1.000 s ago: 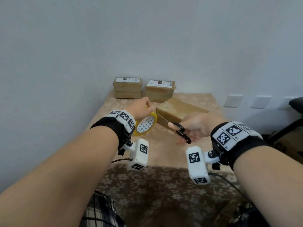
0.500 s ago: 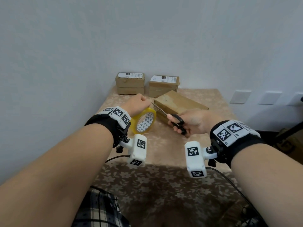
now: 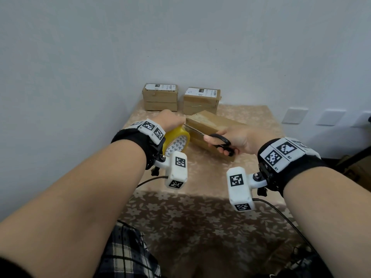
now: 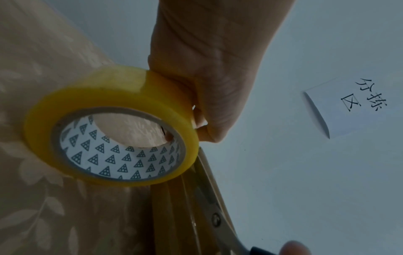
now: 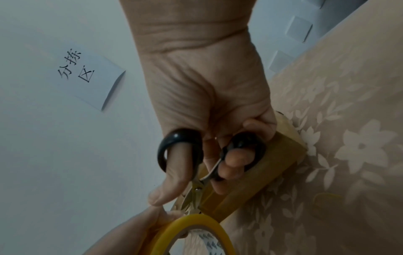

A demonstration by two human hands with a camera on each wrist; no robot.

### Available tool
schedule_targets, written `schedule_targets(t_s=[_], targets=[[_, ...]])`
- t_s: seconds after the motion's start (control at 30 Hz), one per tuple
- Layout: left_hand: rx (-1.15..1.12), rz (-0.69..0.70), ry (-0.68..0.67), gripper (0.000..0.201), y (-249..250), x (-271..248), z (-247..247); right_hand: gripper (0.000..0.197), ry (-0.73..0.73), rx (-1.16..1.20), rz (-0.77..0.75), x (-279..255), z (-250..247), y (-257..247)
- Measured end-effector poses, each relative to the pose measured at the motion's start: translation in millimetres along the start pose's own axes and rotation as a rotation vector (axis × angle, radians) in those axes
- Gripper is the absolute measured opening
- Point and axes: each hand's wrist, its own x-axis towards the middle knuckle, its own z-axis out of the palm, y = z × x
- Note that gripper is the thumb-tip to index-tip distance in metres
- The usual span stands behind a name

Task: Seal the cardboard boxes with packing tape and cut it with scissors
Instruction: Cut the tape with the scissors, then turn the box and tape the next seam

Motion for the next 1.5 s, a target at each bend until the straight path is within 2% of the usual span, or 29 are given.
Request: schedule_targets(t_s=[0.1, 0.2, 0.4, 0.53, 0.67, 0.77, 0.83, 0.9, 1.0, 1.13, 1.2, 1.3, 1.33, 1.4, 1.43, 1.5], targets=[[0.075, 0.004, -0.016, 0.026, -1, -1, -1, 0.039, 0.044, -0.025, -0.024, 1, -1, -2], [0.214, 0.053, -0.001, 0.017, -2, -6, 1, 0.047, 0.072, -0.041, -0.038, 1, 1, -3], [0.016, -0.01, 0.03, 0.012, -3, 1, 8, 0.042, 0.102, -0.04, -0.052, 4, 2, -5], [-0.099, -0.009, 0.05, 0.026, -8, 6, 11, 0.041, 0.088, -0.08, -0.01, 5, 0, -3], [-0.202, 0.074, 0.033, 0.017, -17, 7, 10, 0.067, 0.098, -0.265, 0.103, 11, -1, 3], [-0.26, 0.12, 0.044, 0.02, -23, 5, 11, 0.071, 0.124, -0.38, 0.135, 17, -2, 9], [-0.238, 0.185, 0.059, 0.016, -22, 3, 12, 0.076, 0.134, -0.45, 0.142, 19, -3, 13], [-0.203, 0.258, 0.08, 0.009, -18, 1, 12, 0.069, 0.131, -0.577, 0.149, 20, -3, 17], [-0.133, 0.319, 0.126, 0.008, -13, 1, 13, 0.042, 0.119, -0.816, 0.163, 17, 4, 22], [-0.117, 0.331, 0.132, 0.008, -14, 3, 16, 0.05, 0.087, -0.942, 0.154, 14, 9, 31], [-0.113, 0.327, 0.163, 0.007, -15, 3, 16, 0.04, 0.119, -0.902, 0.091, 16, 6, 32], [-0.075, 0.342, 0.25, 0.009, -17, 5, 16, 0.058, 0.119, -0.849, 0.027, 11, 0, 21], [-0.061, 0.349, 0.276, 0.01, -17, 5, 15, 0.05, 0.129, -0.834, 0.004, 9, -2, 15], [-0.058, 0.376, 0.326, 0.01, -19, 6, 17, 0.022, 0.237, -0.753, -0.084, 9, -3, 4], [-0.062, 0.387, 0.353, 0.01, -21, 5, 18, 0.019, 0.349, -0.706, -0.155, 11, -4, 0], [-0.071, 0.389, 0.401, 0.01, -24, 4, 22, 0.028, 0.579, -0.681, -0.307, 20, -4, -5]])
